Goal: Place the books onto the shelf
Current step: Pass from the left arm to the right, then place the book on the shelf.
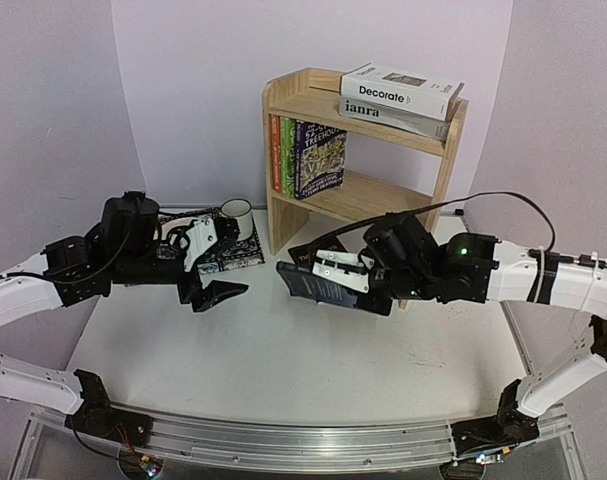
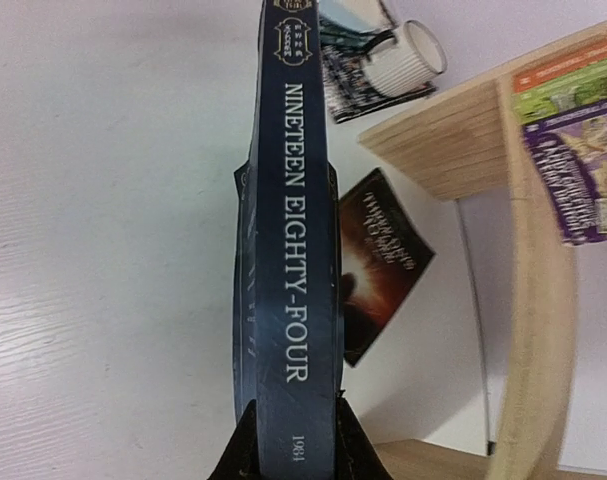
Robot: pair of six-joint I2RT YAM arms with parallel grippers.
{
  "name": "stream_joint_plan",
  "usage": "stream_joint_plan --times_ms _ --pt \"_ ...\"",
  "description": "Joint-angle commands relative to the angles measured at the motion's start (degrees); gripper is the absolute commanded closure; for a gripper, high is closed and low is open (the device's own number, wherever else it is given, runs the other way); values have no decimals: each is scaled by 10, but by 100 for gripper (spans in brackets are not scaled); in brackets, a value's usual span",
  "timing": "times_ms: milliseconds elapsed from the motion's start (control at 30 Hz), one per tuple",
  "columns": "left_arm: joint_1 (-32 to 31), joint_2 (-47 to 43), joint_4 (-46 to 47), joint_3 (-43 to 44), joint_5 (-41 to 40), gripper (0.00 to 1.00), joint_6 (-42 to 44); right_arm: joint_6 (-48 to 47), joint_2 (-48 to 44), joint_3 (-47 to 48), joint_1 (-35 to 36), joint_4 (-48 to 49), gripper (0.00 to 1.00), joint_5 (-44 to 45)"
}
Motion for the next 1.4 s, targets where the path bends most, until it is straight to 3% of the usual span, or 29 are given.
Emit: stream_joint_plan --times_ms 0,167,467,900,1367 --pt "3 -37 37 6 -63 13 -56 -75 -24 95 1 45 100 124" --pt "3 -54 49 -7 -82 13 -62 -132 5 170 1 64 100 165" --pt "3 -52 56 -14 -93 13 -66 -286 59 220 -9 214 100 261" --pt "3 -51 69 -25 -91 13 -64 -402 83 169 -63 384 100 285" --pt "4 -51 76 -30 -83 13 -67 -389 82 68 -120 409 100 269"
